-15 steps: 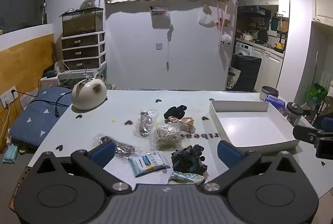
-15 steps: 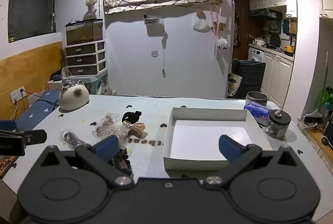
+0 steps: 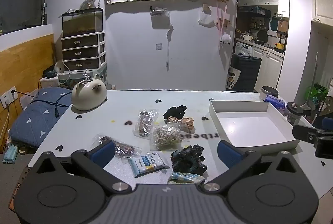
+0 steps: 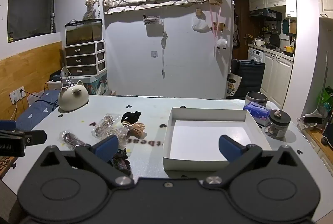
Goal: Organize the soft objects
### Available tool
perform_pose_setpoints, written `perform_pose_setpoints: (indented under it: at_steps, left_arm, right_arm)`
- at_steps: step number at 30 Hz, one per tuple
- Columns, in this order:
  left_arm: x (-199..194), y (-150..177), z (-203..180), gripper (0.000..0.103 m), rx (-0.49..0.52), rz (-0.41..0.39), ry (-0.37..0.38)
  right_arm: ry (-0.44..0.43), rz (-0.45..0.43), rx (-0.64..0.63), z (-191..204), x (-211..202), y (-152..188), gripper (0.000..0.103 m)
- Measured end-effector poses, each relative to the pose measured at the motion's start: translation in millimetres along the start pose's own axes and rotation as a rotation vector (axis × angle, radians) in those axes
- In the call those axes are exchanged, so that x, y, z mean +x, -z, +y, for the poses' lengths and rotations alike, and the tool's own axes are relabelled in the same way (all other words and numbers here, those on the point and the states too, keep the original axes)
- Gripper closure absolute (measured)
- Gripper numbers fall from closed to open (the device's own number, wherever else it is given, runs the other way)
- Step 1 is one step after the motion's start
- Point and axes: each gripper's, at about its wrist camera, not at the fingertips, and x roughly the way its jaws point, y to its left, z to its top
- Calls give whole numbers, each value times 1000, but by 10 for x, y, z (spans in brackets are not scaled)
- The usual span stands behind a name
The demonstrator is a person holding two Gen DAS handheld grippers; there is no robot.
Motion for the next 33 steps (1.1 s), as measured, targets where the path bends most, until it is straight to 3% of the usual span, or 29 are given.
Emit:
perform_pose_setpoints:
  at_steps: [33]
  left_arm:
    - [0, 1, -7, 0, -1, -1, 1]
  right_arm:
    - [0, -1, 0, -10, -35, 13, 0]
